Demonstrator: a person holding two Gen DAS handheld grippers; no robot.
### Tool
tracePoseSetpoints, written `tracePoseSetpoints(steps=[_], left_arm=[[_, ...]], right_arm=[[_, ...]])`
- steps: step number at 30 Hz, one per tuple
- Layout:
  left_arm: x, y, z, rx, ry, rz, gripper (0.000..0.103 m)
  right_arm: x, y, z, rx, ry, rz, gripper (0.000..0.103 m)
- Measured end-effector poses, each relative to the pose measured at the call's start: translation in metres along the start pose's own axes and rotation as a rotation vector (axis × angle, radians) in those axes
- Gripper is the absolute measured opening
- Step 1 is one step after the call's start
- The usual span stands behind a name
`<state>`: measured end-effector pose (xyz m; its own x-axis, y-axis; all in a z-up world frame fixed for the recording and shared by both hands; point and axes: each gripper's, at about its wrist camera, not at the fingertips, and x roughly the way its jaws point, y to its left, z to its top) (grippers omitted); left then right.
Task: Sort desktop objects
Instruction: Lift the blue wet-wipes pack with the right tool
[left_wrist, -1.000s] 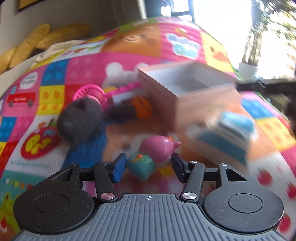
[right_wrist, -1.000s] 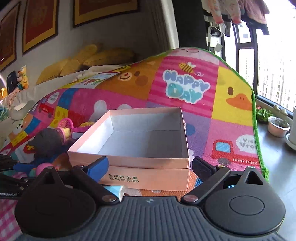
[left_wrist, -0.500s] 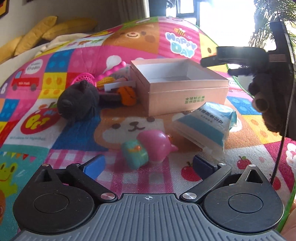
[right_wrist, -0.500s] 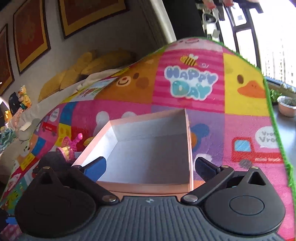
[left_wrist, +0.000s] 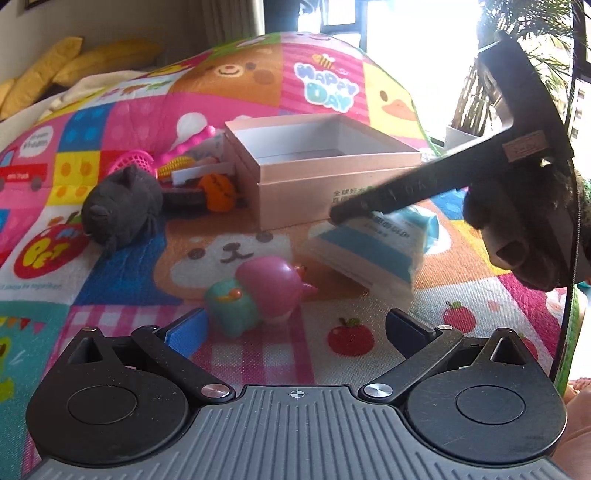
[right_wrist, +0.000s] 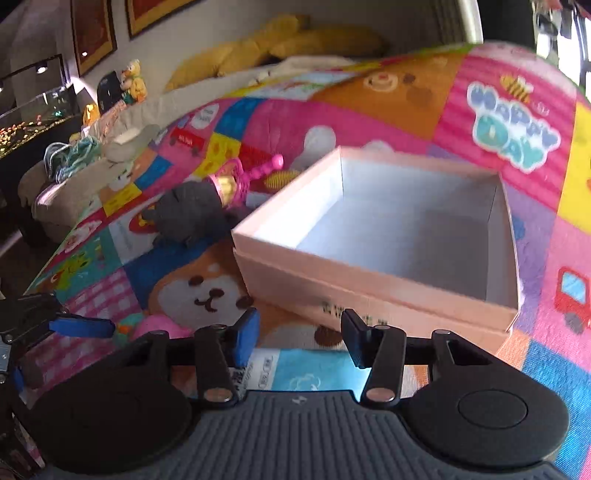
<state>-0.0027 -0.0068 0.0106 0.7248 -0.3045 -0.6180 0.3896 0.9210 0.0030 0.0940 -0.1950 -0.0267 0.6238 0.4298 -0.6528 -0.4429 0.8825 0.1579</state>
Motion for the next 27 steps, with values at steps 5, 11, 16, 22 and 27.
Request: tracePoseSetpoints(steps=[5, 11, 16, 22, 27], left_arm=[[0.002, 0.013, 0.003, -0.024, 0.006, 0.024, 0.103], [0.024, 0.006, 0.016, -0.002, 0.009, -0.015, 0.103], [0.013, -0.009, 0.01, 0.018, 0.042, -0.138, 0.103], [-0.02, -0.023, -0.001, 0.11, 0.04, -0.08, 0.103], [-0.033, -0.007, 0.001, 0.04, 0.032, -0.001, 0.103]], right_arm=[[-0.033, -0.016, -0.038, 0.088, 0.07, 0.092, 0.053], [-0.088, -0.018, -0.085, 0.112, 0.02, -0.028, 0.077], [-0.126, -0.008, -0.1, 0.008, -0.012, -0.04, 0.087], [-0.154, 0.023, -0.106, -0.227, -0.033, 0.024, 0.09], [-0.163, 0.039, -0.119, -0.403, 0.033, 0.166, 0.103]])
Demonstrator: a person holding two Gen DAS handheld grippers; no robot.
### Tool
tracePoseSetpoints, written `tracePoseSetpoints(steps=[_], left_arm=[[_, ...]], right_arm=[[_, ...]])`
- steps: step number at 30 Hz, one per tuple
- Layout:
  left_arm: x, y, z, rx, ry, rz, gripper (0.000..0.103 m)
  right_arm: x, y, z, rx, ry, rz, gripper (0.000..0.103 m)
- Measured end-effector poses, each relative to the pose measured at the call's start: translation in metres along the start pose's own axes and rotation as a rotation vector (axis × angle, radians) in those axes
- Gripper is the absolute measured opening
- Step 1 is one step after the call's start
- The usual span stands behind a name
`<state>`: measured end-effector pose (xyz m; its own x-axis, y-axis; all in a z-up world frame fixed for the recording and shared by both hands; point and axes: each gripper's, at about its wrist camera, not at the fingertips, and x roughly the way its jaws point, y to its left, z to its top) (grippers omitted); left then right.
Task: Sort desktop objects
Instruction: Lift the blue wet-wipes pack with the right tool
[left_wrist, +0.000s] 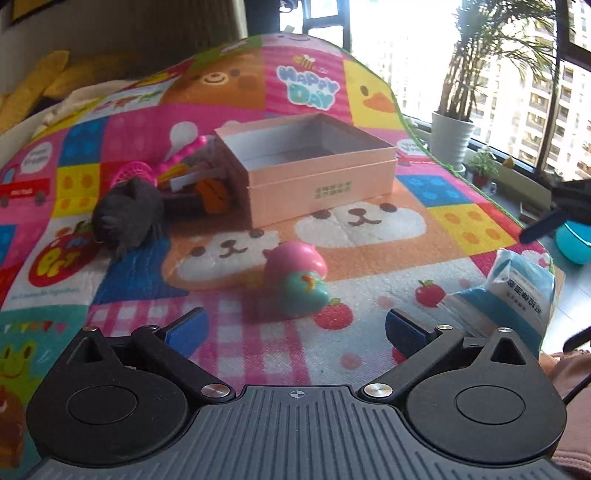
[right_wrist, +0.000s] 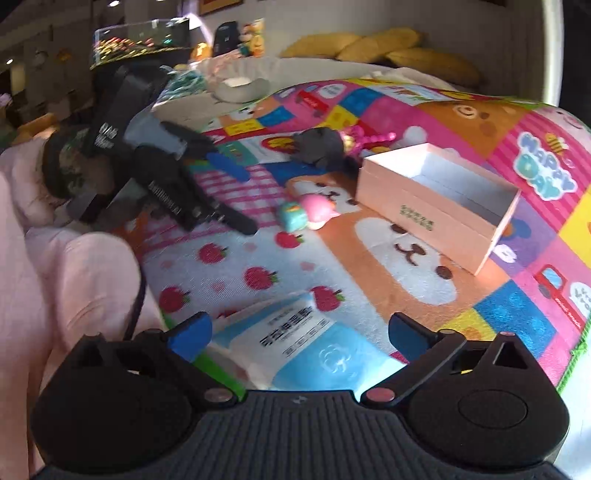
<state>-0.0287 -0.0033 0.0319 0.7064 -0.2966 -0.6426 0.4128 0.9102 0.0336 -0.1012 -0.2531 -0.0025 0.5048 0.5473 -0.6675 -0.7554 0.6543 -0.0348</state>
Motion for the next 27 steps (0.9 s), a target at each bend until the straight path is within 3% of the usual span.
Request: tracePoseSetpoints(steps=[2, 7, 11, 17, 22, 24, 26, 27], left_arm=[[-0.002, 0.004, 0.002, -0.032, -0.005, 0.01, 0.103], [0.004, 0.0, 0.01, -0.056, -0.022, -0.017, 0.103], [0.01, -0.008, 0.014, -0.042, -0.036, 0.018, 0.103], [0.007, -0.011, 0.009, -0.063, -0.093, 0.052, 0.103], [0.034, -0.012, 0.016, -0.145, -0.007, 0.059, 0.103], [0.04, -0.016, 0.017, -0.146, 0.012, 0.057, 0.103], [0.042, -0.022, 0.016, -0.124, 0.016, 0.071, 0.103], [0.041, -0.023, 0.016, -0.115, 0.013, 0.077, 0.103]], right_arm=[[0.002, 0.004, -0.006, -0.022, 0.027, -0.008, 0.103], [0.023, -0.002, -0.001, 0.03, -0.006, -0.175, 0.103], [0.057, -0.025, 0.02, 0.183, -0.011, -0.328, 0.102], [0.051, -0.051, 0.01, 0.371, -0.05, -0.278, 0.099], [0.04, -0.037, -0.005, 0.437, -0.033, -0.307, 0.099], [0.04, -0.031, -0.006, 0.449, -0.031, -0.298, 0.093], [0.044, -0.028, -0.005, 0.448, -0.015, -0.282, 0.067], [0.047, -0.029, -0.004, 0.457, -0.003, -0.269, 0.063]])
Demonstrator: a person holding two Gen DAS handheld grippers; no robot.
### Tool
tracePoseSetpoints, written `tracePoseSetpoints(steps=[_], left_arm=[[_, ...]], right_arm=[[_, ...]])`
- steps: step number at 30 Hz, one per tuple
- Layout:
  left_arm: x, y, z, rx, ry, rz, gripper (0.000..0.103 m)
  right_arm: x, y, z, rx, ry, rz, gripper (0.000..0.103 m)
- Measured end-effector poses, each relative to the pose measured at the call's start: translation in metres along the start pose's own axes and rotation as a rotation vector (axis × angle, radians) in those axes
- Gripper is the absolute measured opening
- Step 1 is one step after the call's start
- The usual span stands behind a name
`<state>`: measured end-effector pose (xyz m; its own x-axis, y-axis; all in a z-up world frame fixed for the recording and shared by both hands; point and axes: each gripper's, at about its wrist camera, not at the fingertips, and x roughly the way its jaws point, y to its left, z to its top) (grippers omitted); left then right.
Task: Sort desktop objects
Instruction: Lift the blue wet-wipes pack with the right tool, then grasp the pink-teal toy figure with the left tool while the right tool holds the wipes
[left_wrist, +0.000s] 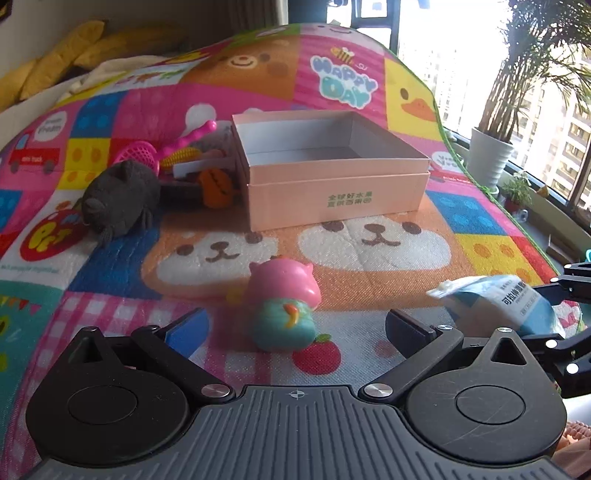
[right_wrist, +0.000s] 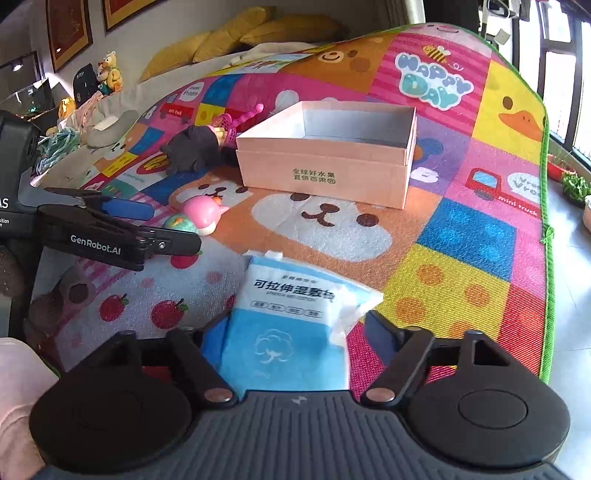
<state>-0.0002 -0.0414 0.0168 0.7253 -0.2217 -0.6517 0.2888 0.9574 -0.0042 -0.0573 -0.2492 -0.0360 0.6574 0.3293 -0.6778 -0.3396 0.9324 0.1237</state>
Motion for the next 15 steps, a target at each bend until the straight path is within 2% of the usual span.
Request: tracePoseSetpoints(steps=[1, 2, 11, 12, 13, 15], left_arm=[[-0.001, -0.001, 0.0, 0.006, -0.005, 0.006, 0.103], [-0.002, -0.001, 0.0, 0.008, -0.01, 0.011, 0.103], [0.006, 0.0, 0.002, 0.036, -0.028, 0.059, 0.102], [0.008, -0.001, 0.002, 0.042, -0.029, 0.06, 0.099], [0.009, -0.002, 0.002, 0.049, -0.026, 0.06, 0.086], [0.014, -0.003, 0.002, 0.055, -0.008, 0.052, 0.072]], right_arm=[[0.003, 0.0, 0.002, 0.009, 0.009, 0.003, 0.058], [0.004, 0.0, 0.004, 0.015, 0.007, -0.001, 0.057], [0.01, 0.005, 0.006, -0.002, -0.015, -0.031, 0.056], [0.01, 0.006, 0.005, -0.008, -0.017, -0.034, 0.056], [0.01, 0.007, 0.005, -0.011, -0.018, -0.035, 0.056], [0.01, 0.007, 0.005, -0.011, -0.018, -0.037, 0.057]])
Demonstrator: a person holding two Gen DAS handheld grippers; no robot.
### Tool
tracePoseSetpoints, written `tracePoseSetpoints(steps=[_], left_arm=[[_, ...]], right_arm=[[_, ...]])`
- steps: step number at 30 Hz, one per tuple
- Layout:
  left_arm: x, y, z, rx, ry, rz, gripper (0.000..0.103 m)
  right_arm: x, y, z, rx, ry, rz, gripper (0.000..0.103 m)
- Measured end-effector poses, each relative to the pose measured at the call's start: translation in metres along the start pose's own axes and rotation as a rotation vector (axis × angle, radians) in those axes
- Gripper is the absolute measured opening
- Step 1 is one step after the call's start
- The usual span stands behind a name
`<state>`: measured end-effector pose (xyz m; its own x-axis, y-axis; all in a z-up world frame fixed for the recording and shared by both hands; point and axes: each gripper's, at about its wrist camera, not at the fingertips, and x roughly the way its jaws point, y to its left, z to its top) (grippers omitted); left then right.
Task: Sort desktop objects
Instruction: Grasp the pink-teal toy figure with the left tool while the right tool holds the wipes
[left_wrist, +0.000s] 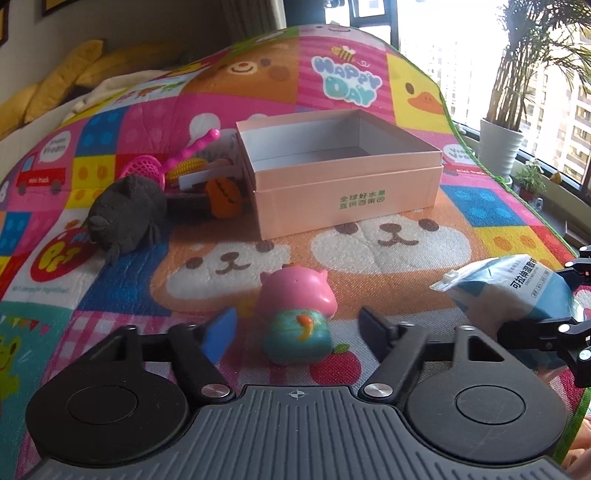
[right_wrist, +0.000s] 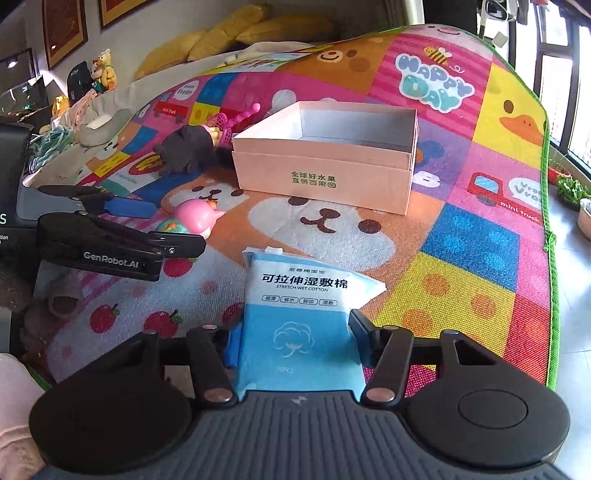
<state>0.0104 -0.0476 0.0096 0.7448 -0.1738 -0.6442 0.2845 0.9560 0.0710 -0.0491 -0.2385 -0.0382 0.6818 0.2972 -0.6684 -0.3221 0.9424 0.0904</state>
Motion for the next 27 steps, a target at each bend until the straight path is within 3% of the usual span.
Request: tracePoseSetpoints(steps=[6, 7, 9, 17, 22, 27], left_arm=[[0.009, -0.002, 0.002, 0.023, -0.004, 0.01, 0.071], [0.01, -0.003, 0.003, 0.031, -0.003, 0.009, 0.062], [0.01, -0.005, 0.002, 0.047, 0.0, 0.01, 0.055], [-0.032, -0.013, -0.015, 0.16, -0.047, -0.021, 0.054], [-0.066, -0.011, -0.004, 0.181, -0.136, -0.023, 0.054], [-0.081, -0.001, 0.044, 0.178, -0.269, 0.011, 0.054]], right_arm=[[0.002, 0.001, -0.001, -0.001, -0.005, 0.0, 0.057], [0.002, 0.001, -0.001, 0.0, -0.005, -0.001, 0.057], [0.002, 0.002, -0.001, -0.002, -0.005, -0.007, 0.057], [-0.008, 0.011, 0.001, -0.051, -0.021, -0.043, 0.053], [-0.022, 0.014, 0.01, -0.078, -0.057, -0.052, 0.053], [-0.043, 0.015, 0.05, -0.106, -0.166, -0.068, 0.052]])
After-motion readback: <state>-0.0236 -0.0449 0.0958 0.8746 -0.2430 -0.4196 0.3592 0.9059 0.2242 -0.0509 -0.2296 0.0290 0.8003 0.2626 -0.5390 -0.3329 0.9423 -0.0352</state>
